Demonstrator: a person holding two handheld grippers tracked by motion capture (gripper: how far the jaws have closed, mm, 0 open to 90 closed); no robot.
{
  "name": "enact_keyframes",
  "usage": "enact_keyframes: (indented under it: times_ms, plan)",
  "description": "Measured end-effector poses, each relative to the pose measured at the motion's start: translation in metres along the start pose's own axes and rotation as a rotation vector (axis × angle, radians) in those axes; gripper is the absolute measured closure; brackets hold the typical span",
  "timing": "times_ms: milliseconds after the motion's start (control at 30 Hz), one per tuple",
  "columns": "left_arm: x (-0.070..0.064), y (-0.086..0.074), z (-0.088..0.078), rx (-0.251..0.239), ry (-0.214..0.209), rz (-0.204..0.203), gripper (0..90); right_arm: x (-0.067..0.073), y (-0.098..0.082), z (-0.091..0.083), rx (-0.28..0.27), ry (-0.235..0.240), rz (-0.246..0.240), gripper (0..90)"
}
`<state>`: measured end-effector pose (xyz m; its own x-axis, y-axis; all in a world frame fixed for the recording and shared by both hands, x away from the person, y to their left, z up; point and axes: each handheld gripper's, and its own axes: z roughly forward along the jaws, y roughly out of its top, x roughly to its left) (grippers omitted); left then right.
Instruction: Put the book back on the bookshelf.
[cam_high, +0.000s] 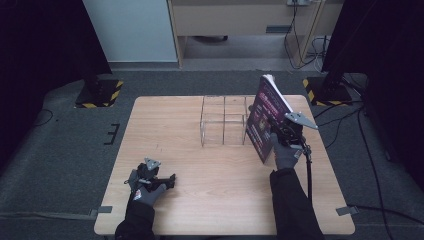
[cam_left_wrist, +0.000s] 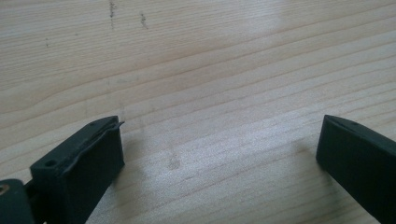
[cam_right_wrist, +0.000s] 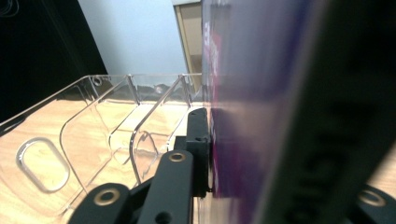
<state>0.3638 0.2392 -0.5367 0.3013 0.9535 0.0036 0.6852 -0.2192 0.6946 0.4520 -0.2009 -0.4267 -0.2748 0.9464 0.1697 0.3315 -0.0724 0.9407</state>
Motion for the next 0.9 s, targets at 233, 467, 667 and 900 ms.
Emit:
enact_keyframes:
  times_ms: [233,467,667,900]
  plan:
    - [0.000,0.000,0.000,0.000,0.000,0.000,0.0,0.001,0.004,-0.008,0.034,-0.006,-0.042,72.4]
    - [0.000,0.000,0.000,0.000,0.000,0.000,0.0,-0.001,0.013,-0.016,0.033,0.002,-0.022,74.4]
    - [0.000,0.000,0.000,0.000,0.000,0.000,0.0,-0.002,0.013,-0.017,0.036,-0.012,-0.006,81.9]
    - [0.000,0.000,0.000,0.000,0.000,0.000,0.0,0.002,0.011,-0.016,0.002,-0.008,-0.006,82.9]
